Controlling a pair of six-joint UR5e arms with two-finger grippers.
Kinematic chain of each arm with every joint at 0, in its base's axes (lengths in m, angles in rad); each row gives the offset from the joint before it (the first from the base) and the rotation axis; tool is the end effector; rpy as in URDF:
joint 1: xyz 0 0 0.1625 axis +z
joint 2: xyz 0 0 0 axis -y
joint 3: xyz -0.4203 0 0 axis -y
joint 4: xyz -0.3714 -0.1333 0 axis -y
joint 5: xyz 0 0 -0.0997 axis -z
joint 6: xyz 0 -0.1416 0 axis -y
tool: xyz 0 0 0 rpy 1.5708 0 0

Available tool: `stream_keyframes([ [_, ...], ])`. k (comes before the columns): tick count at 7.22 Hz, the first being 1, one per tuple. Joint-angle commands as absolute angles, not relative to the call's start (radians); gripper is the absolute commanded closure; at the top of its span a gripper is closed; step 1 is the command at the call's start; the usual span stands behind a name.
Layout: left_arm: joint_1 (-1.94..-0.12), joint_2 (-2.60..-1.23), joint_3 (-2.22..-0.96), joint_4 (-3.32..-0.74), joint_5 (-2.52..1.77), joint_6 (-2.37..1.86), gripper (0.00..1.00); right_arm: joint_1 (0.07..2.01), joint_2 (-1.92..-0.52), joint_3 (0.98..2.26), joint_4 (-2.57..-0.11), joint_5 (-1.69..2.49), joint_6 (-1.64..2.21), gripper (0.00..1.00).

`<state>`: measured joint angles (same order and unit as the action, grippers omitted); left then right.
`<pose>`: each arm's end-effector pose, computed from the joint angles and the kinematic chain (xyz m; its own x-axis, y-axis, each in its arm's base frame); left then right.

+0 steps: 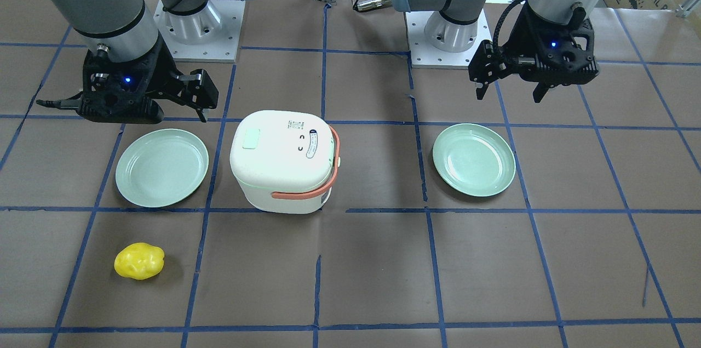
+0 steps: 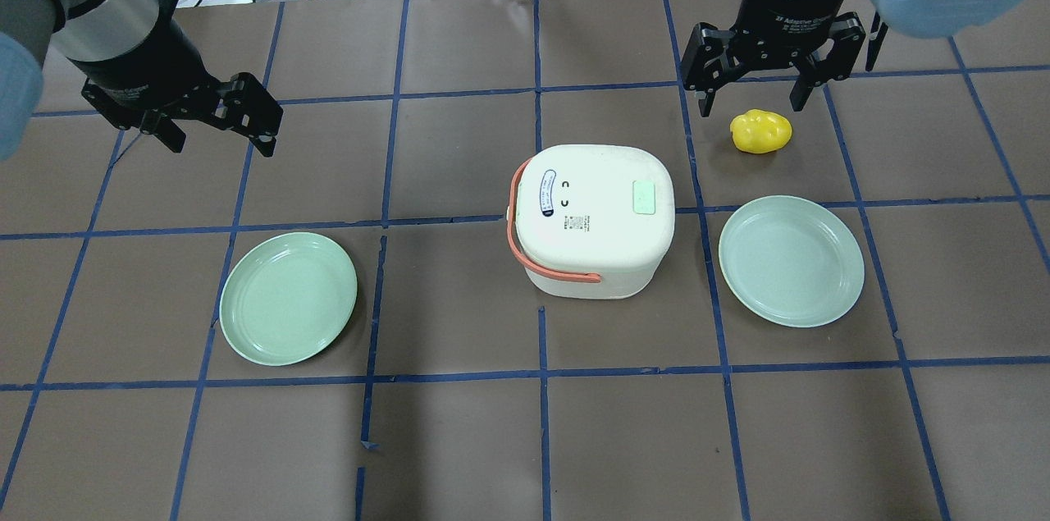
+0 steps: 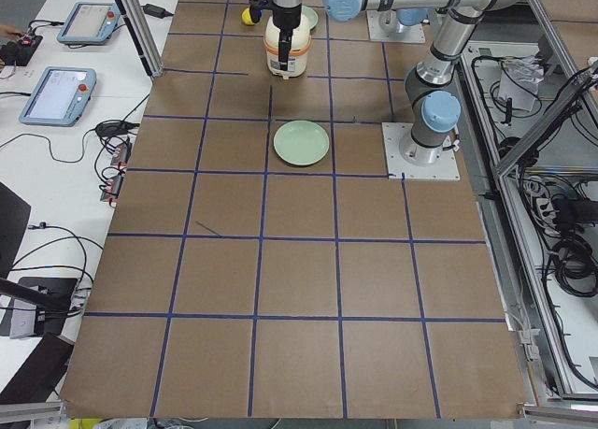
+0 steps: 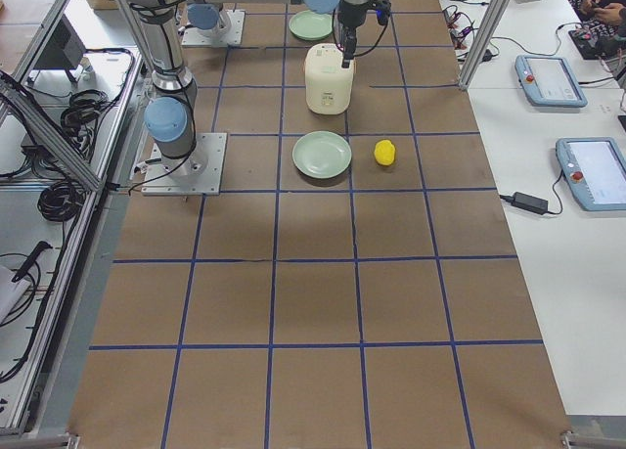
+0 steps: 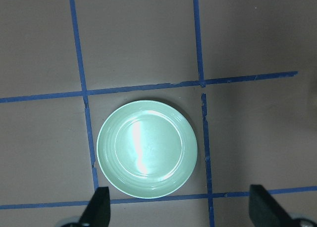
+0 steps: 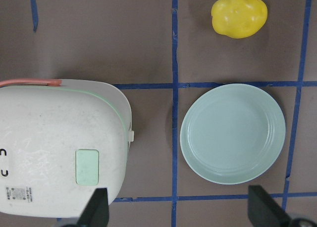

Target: Press rice cooker button

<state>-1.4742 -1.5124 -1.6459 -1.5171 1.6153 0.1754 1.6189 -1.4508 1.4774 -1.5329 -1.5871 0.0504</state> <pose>-0.0828 -0.4618 0.4382 -0.9958 0.0771 -0.0502 0.0786 0.9965 -0.0287 0.1555 -0.5051 0.4222 -0.9998 0.0011 0.0195 0.0024 0.9980 0.0635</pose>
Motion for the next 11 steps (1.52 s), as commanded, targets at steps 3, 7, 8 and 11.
stream_keyframes([
  [3, -1.474, -1.513, -1.646, -1.517, 1.615, 0.175, 0.00, 1.698, -1.451, 1.480, -1.534, -1.557, 0.164, 0.00],
  [7, -1.474, -1.513, -1.646, -1.517, 1.615, 0.175, 0.00, 1.706, -1.456, 1.607, -1.676, -1.490, 0.186, 0.69],
  [8, -1.474, -1.513, -1.646, -1.517, 1.615, 0.176, 0.00, 1.706, -1.456, 1.620, -1.675, -1.483, 0.178, 0.80],
  [11, -1.474, -1.513, -1.646, -1.517, 1.615, 0.175, 0.00, 1.707, -1.456, 1.635, -1.681, -1.482, 0.184, 0.84],
])
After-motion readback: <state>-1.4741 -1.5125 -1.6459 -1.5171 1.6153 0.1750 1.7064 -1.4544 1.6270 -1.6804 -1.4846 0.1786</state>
